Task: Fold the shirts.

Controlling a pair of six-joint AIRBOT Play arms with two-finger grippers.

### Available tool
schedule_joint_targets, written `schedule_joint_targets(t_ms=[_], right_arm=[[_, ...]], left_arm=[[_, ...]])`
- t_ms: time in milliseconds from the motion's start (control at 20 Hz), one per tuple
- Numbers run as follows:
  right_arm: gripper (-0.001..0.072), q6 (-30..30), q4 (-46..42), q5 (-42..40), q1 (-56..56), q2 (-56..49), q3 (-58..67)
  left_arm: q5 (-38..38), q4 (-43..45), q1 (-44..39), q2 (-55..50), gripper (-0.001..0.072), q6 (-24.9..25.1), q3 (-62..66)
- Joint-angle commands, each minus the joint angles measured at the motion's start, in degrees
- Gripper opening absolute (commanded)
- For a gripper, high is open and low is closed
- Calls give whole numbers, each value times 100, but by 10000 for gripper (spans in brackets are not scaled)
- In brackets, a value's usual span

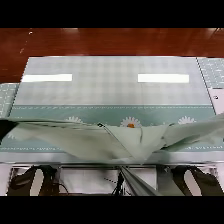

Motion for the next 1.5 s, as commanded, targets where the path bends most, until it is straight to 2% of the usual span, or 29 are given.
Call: schedule_joint_targets(t_ms=[0,150,250,400,600,800,950,1150,1200,1250,1300,1400,1450], right_arm=[[17,-247,48,-280,7,-289,-1921],[17,-254,116,-870,7,-1187,-2378],[17,-254,334,-1670,7,-1834,-2339],[17,-197,796,-2802,9,-2802,-2339],[18,-175,1624,-3407,9,-3928,-2339],[18,-304,1847,-4190,7,-4223,-2339],[18,-293,1853,-4791,9,-4221,-2339],[20,-317,1853,-5021,7,-4221,-2339],[90,-511,1902,-4983,4,-4218,-2339],[231,-859,2063,-4843,-2,-4212,-2319],[296,-1250,2232,-4566,-9,-4188,-2232],[305,-1670,2465,-4035,-9,-3974,-2000],[355,-1668,2465,-3869,-9,-3803,-1875]], left_arm=[[739,-98,-2,-79,26,153,-2221],[1722,-973,-2,-721,26,632,-3171],[2577,-1327,-2,-1384,26,966,-3185],[3853,-1508,-28,-2498,26,1172,-3185],[3950,-1681,-343,-4052,26,1659,-3185],[4207,-1829,-767,-4813,26,2299,-3185],[4634,-1829,-815,-4957,27,2339,-3185],[4953,-1845,-820,-4957,27,2341,-3185],[4946,-1843,-820,-4957,27,2343,-3185],[4929,-1843,-820,-4957,27,2341,-3185],[4883,-1843,-824,-4957,27,2350,-3185],[4833,-1843,-824,-4957,27,2422,-3185],[4826,-1843,-824,-4957,27,2496,-3185]])
